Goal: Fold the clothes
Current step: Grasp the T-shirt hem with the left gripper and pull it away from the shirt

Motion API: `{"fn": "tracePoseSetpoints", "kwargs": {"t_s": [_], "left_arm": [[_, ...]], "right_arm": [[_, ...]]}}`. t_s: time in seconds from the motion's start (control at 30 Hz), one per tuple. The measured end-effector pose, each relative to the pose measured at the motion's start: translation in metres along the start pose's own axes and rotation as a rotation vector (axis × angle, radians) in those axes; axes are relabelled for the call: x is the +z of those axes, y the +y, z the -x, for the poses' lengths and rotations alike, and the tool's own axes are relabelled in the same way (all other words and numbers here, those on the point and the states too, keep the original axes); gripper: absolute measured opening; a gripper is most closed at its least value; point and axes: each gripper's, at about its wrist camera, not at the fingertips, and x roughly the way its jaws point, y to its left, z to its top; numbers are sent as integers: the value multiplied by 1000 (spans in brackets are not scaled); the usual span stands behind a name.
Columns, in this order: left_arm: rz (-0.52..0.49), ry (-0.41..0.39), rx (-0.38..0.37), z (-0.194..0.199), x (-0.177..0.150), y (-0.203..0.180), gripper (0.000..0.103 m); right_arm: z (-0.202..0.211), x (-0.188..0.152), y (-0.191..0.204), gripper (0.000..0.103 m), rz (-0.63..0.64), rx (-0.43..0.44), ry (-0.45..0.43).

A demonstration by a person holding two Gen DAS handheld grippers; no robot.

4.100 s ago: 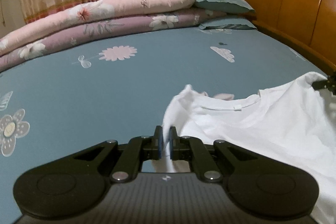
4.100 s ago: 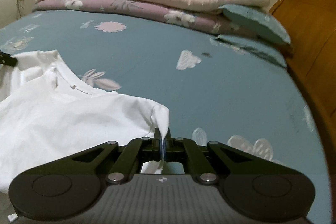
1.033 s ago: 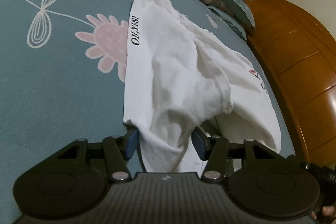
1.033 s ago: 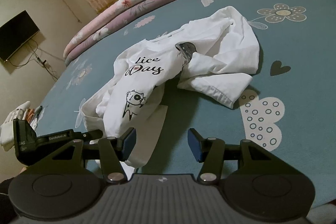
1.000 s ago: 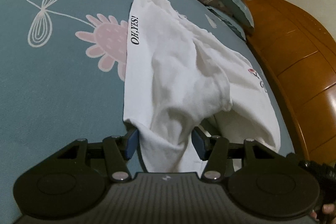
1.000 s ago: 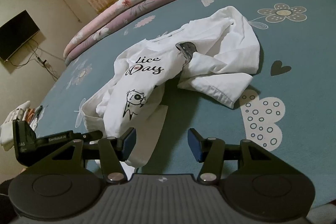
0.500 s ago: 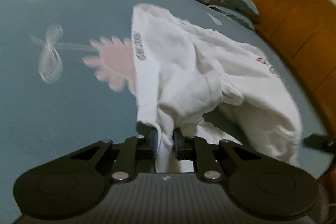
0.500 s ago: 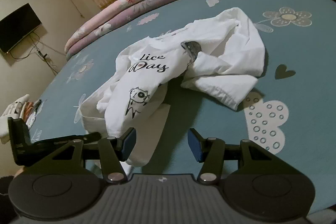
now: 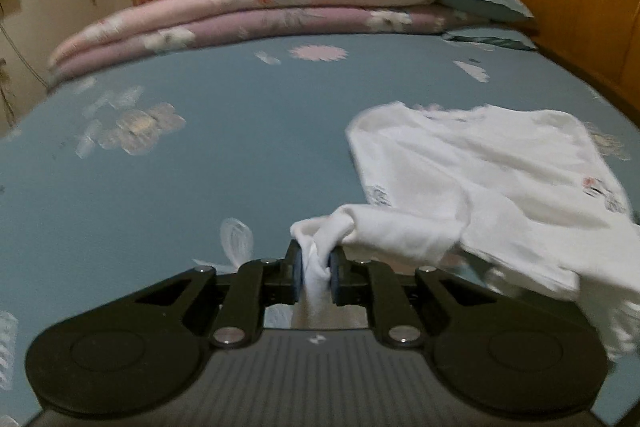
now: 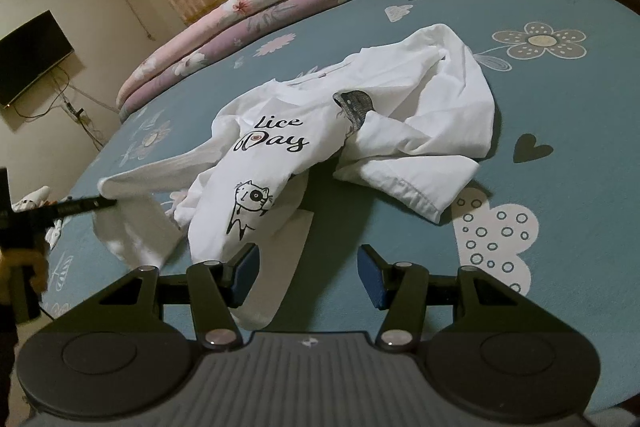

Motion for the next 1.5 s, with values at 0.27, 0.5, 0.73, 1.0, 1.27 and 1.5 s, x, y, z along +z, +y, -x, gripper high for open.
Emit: {"fn": "tracePoseSetpoints", "kwargs": {"t_s": [0.27, 0.5, 0.73, 1.0, 1.27, 1.5], "left_arm": [[-26, 23, 151, -28, 28, 41, 11], [-21, 75, 267, -62, 41, 77, 11], [-10, 97, 314, -83, 51, 104, 11], [61, 85, 379, -101, 64, 146, 11], [111, 160, 318, -132, 50, 162, 20], [109, 167, 263, -117, 34, 178, 42]], "right_arm": [[-6, 4, 0, 59, 2, -12, 4], [-17, 9, 2, 59, 10, -23, 20], [-28, 18, 2, 59, 11, -57, 27], [-42, 27, 4, 59, 26, -93, 30], [-52, 27, 11, 59, 48, -107, 57], [-55, 28, 18, 59, 65, -108, 67]]}}
